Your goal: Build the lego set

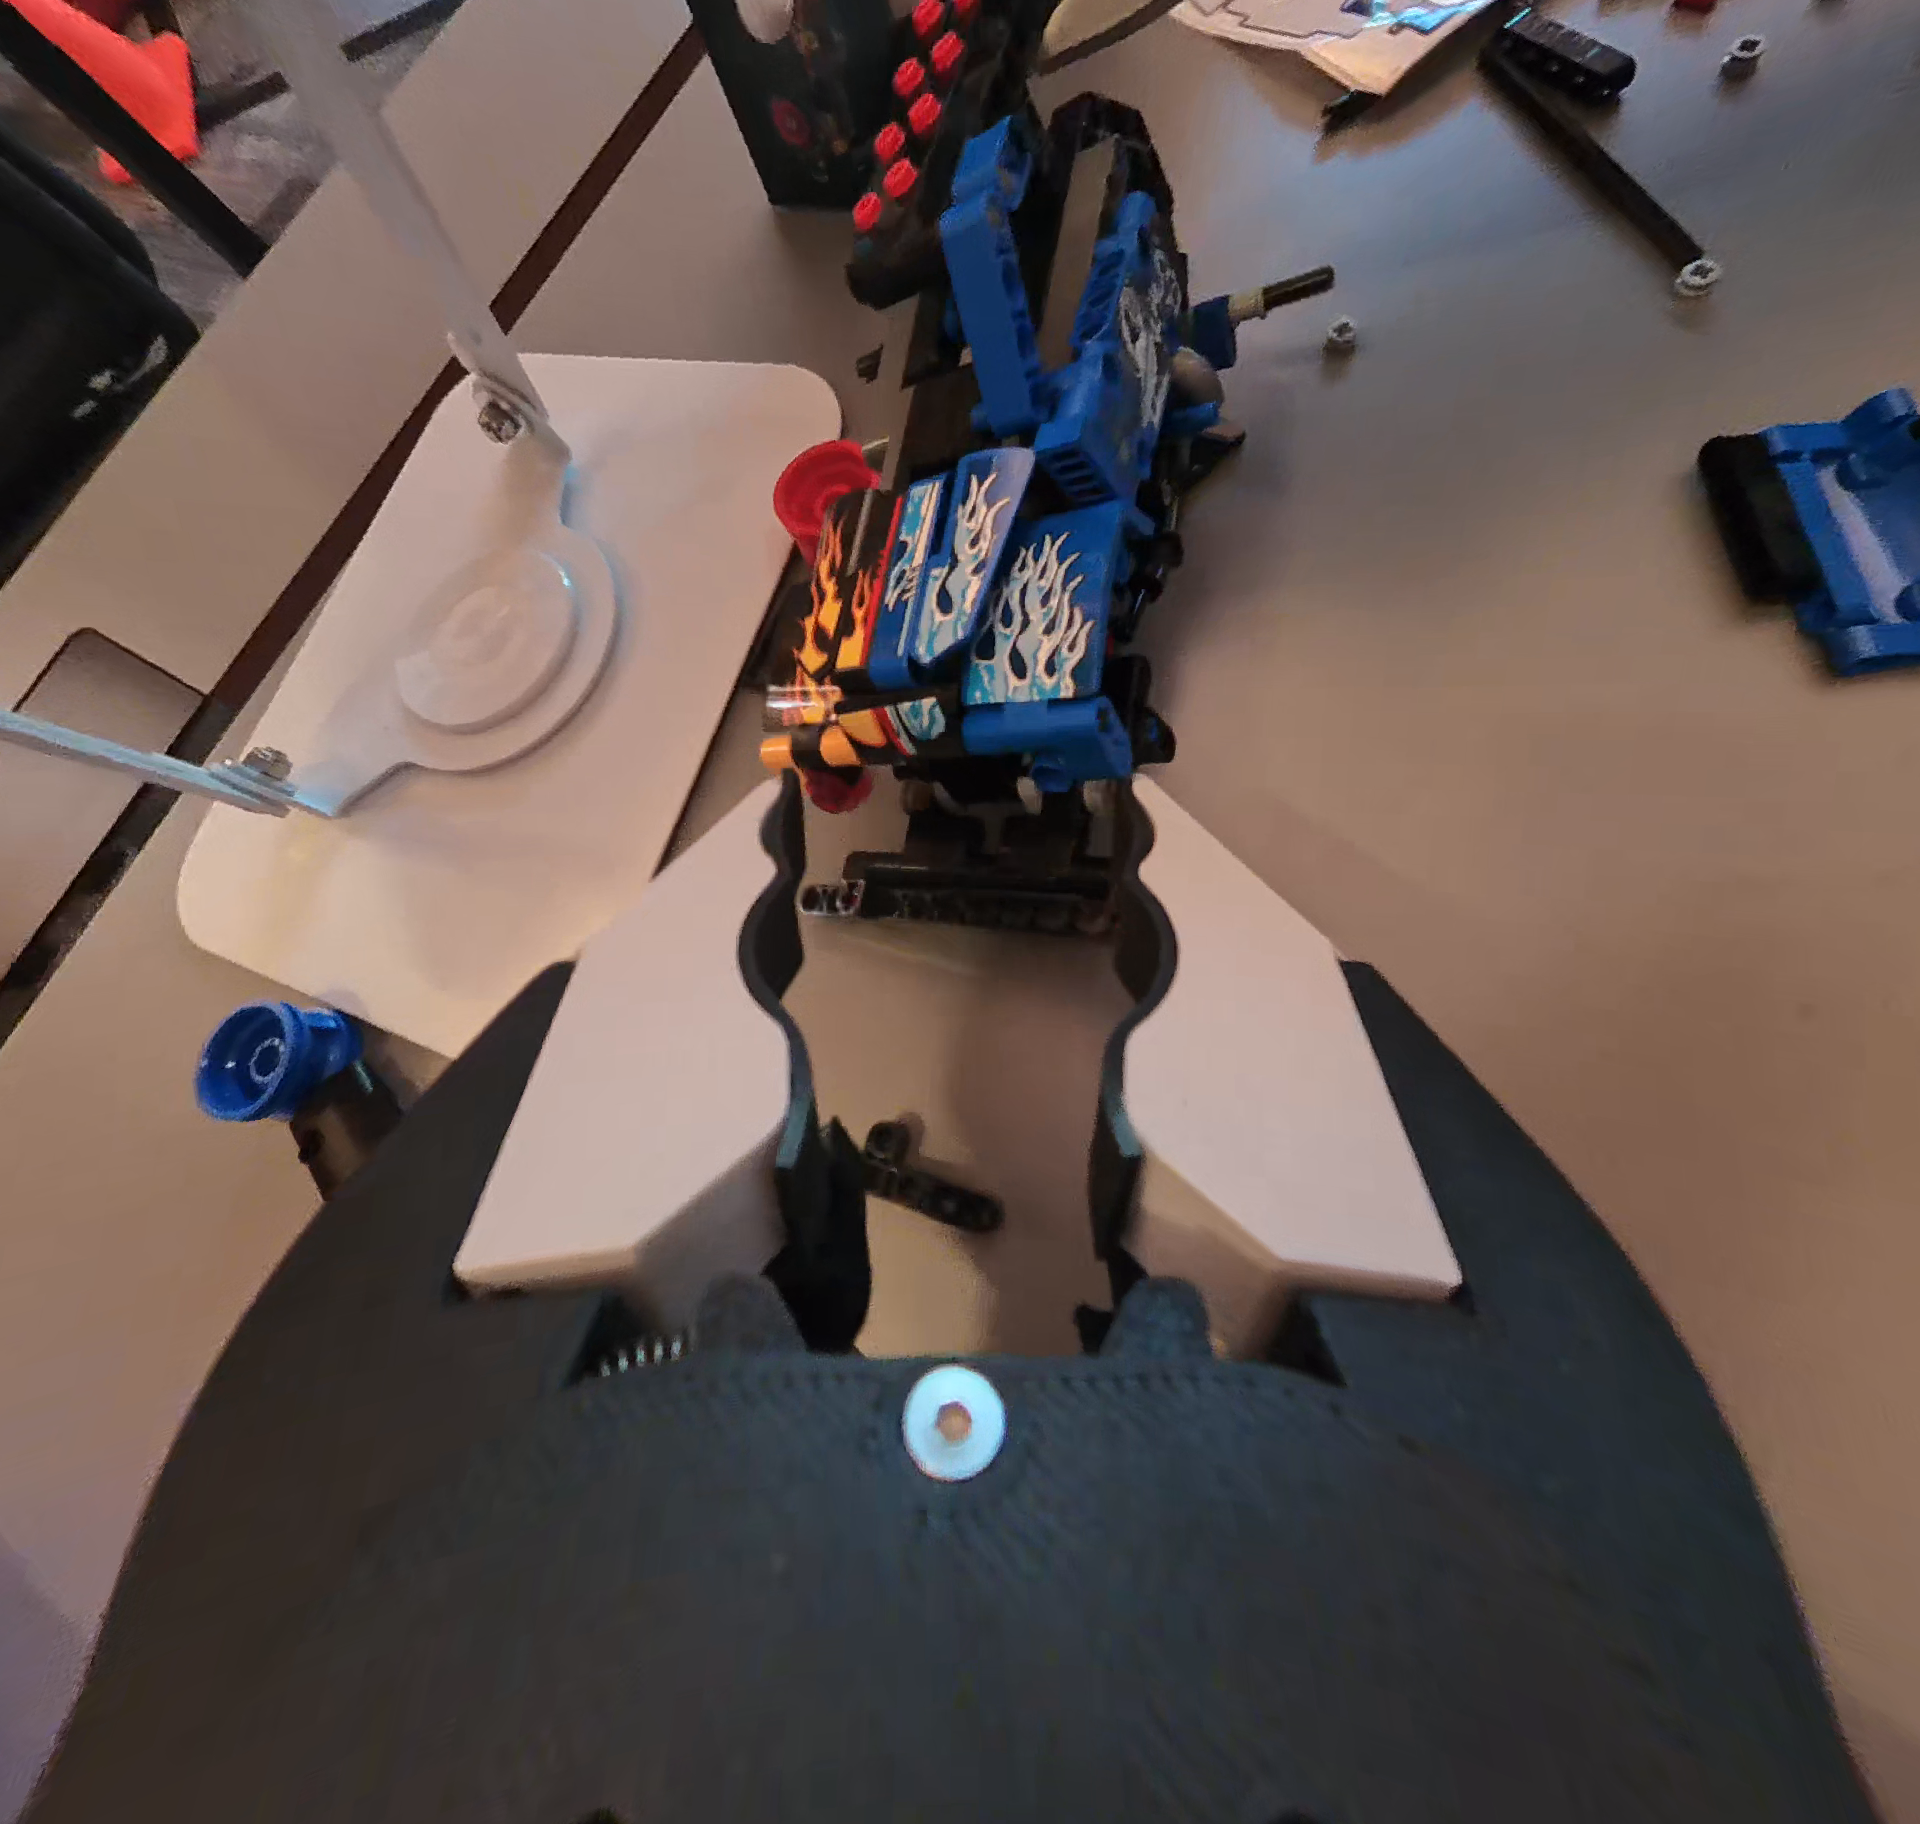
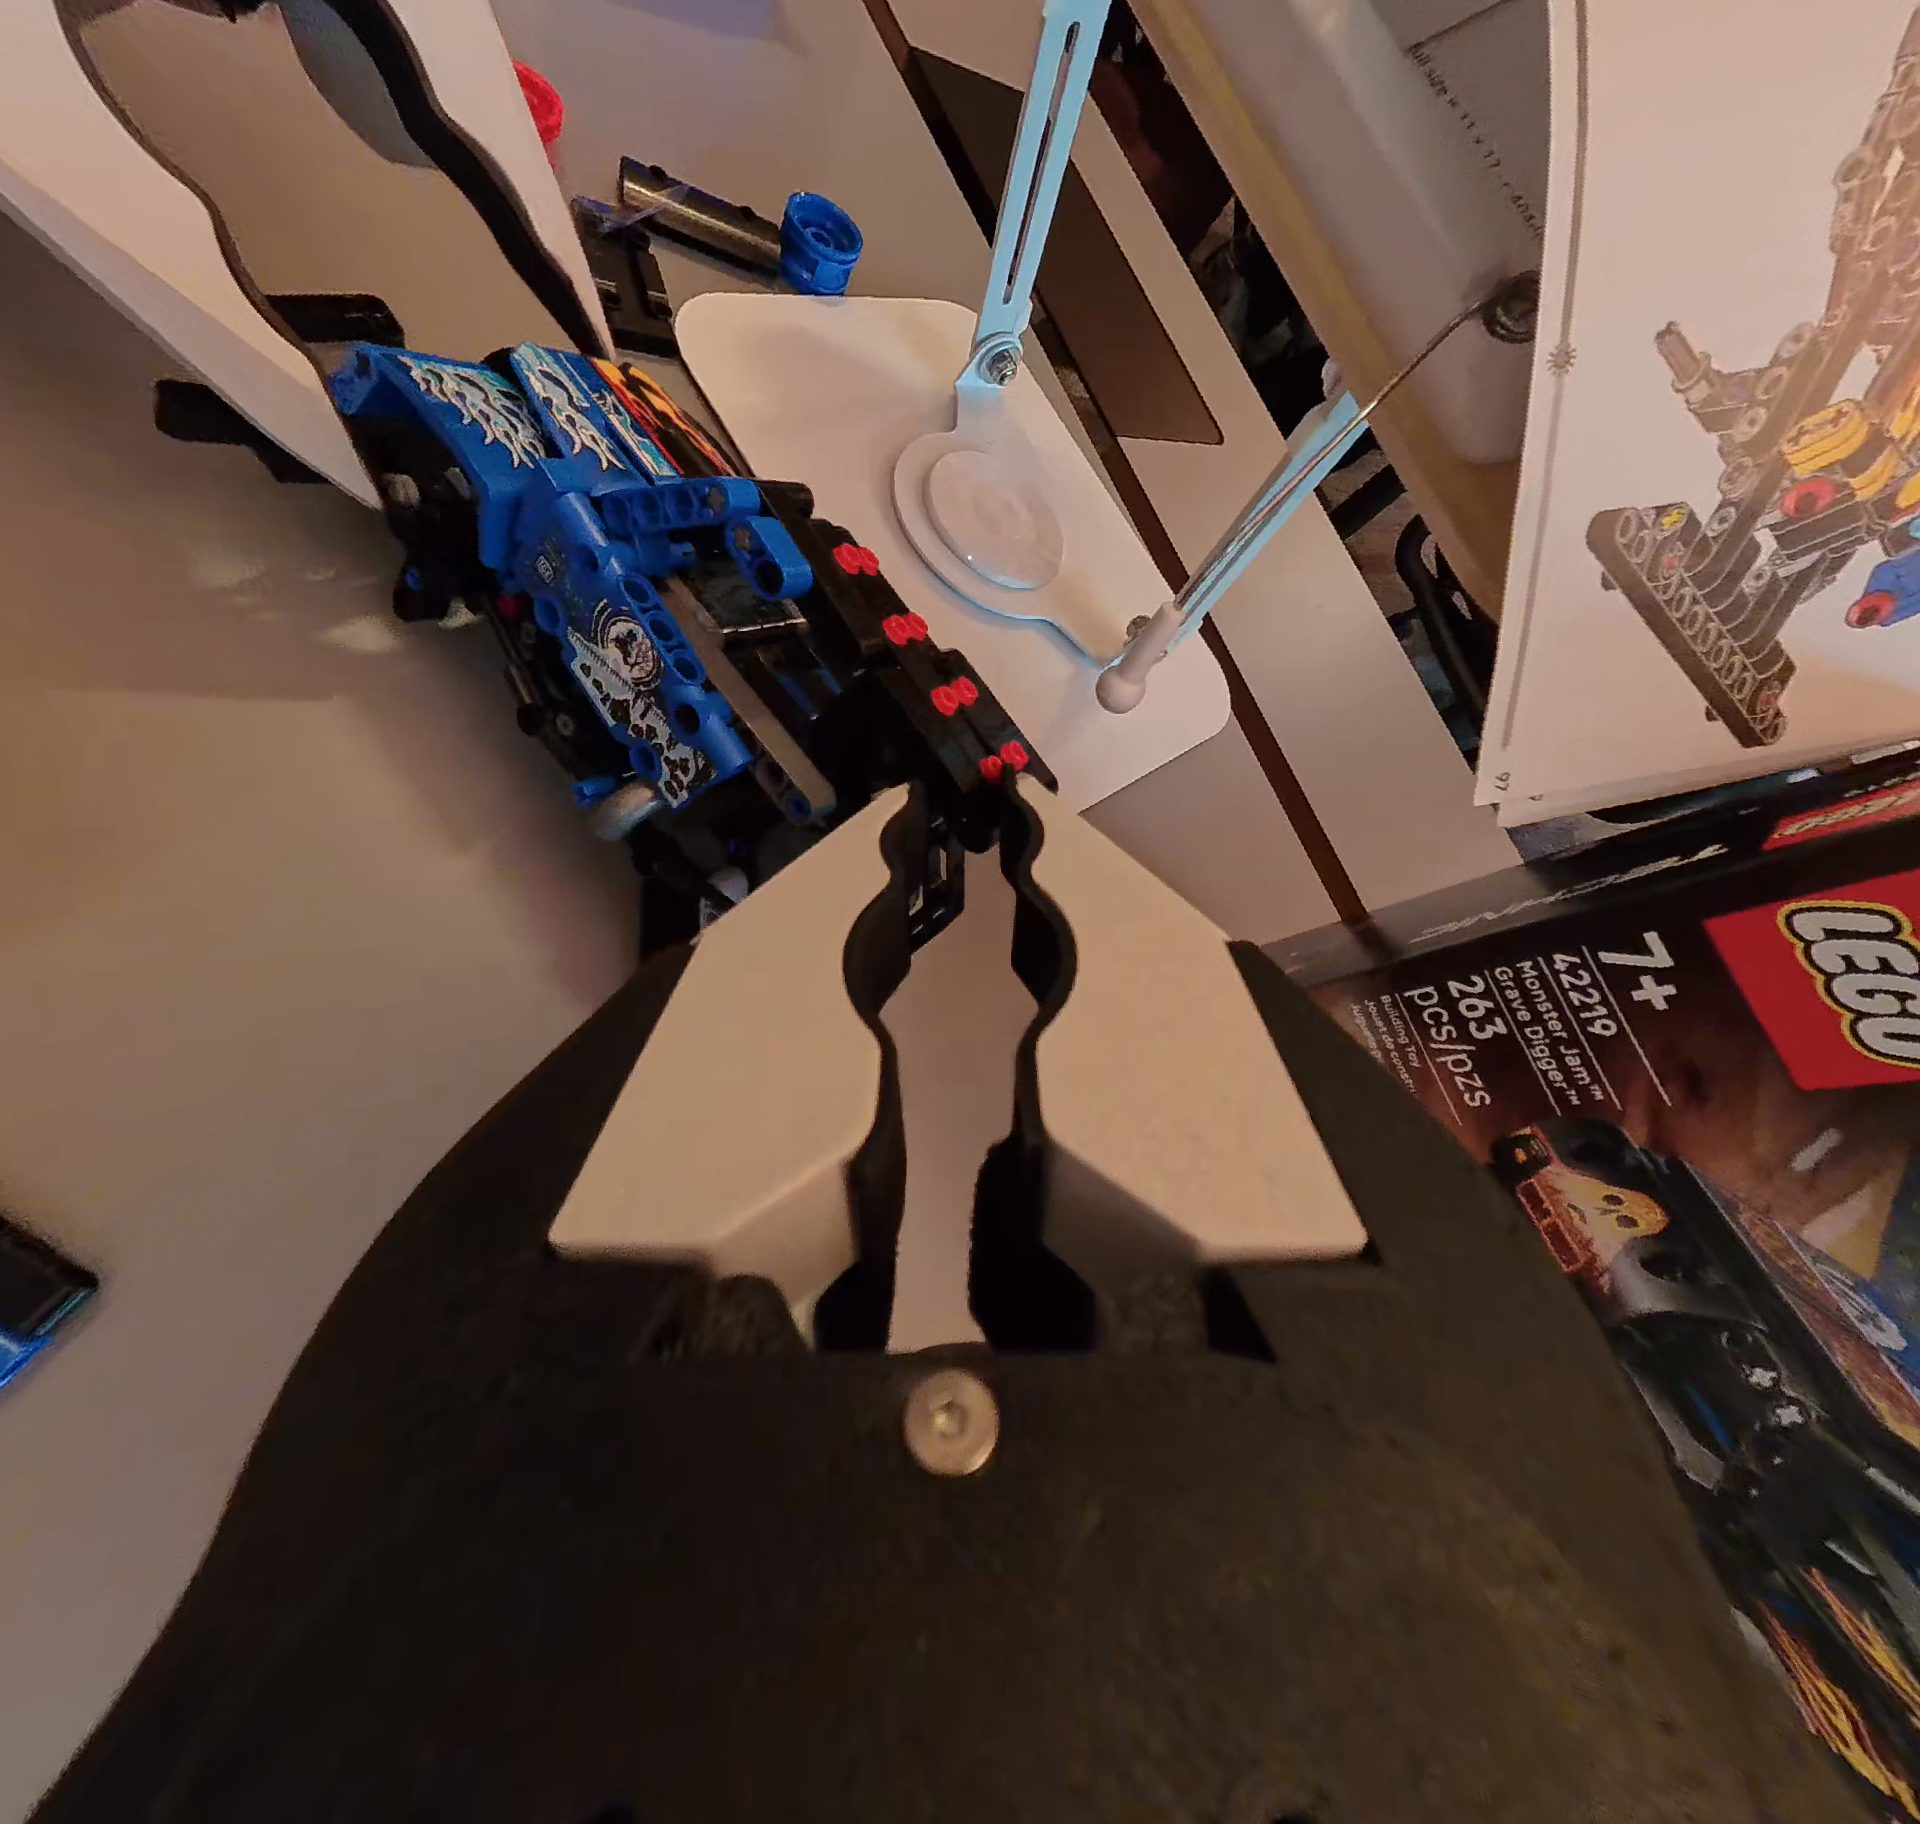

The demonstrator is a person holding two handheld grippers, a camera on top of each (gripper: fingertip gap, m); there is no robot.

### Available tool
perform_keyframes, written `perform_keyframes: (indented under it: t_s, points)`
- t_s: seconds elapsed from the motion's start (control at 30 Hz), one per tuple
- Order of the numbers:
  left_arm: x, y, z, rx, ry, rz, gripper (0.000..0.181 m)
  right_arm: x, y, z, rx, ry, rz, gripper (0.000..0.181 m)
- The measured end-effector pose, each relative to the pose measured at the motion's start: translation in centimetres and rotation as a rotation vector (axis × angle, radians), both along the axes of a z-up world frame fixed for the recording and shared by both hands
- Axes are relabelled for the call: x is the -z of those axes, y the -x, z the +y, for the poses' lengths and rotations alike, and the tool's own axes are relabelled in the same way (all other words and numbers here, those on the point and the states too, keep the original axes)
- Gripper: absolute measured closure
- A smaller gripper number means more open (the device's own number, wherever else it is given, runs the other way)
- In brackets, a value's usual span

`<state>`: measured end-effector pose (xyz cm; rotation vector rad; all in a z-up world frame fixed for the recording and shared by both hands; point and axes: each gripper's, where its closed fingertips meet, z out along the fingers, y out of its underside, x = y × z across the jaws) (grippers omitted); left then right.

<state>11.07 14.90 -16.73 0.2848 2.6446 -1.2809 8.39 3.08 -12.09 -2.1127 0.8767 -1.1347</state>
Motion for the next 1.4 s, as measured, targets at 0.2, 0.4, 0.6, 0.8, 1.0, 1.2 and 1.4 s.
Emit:
perform_keyframes:
  t_s: [0.2, 0.4, 0.6, 0.8, 1.0, 1.2, 1.4]
  points:
    - [-0.7, 0.5, 0.6, 0.0, -0.012, 0.052, 0.105, 0.0, -0.2, -0.1, 0.009, 0.003, -0.004, 0.169]
    - [-2.7, 0.3, -0.8, -0.067, 0.042, -0.082, 0.127, 0.0, -0.5, -0.1, 0.016, 0.0, -0.009, 0.169]
    - [-2.0, -0.8, -1.8, -0.135, 0.001, -0.241, 0.153, 0.0, -0.5, -0.2, 0.022, 0.005, -0.01, 0.17]
    - [-2.7, -1.7, -2.3, -0.21, 0.073, -0.261, 0.157, 0.0, -0.6, -0.8, 0.037, 0.004, -0.009, 0.171]
    - [-2.7, -2.3, -2.5, -0.269, 0.118, -0.192, 0.157, 0.0, -0.6, -0.8, 0.038, 0.007, -0.014, 0.171]
    - [-2.6, -2.4, -2.4, -0.284, 0.116, -0.125, 0.158, -2.4, 0.0, -0.9, 0.023, 0.026, -0.104, 0.166]
    - [-2.9, -1.9, -2.5, -0.276, 0.104, -0.083, 0.158, -3.9, 2.1, 3.7, -0.19, 0.051, -0.138, 0.16]
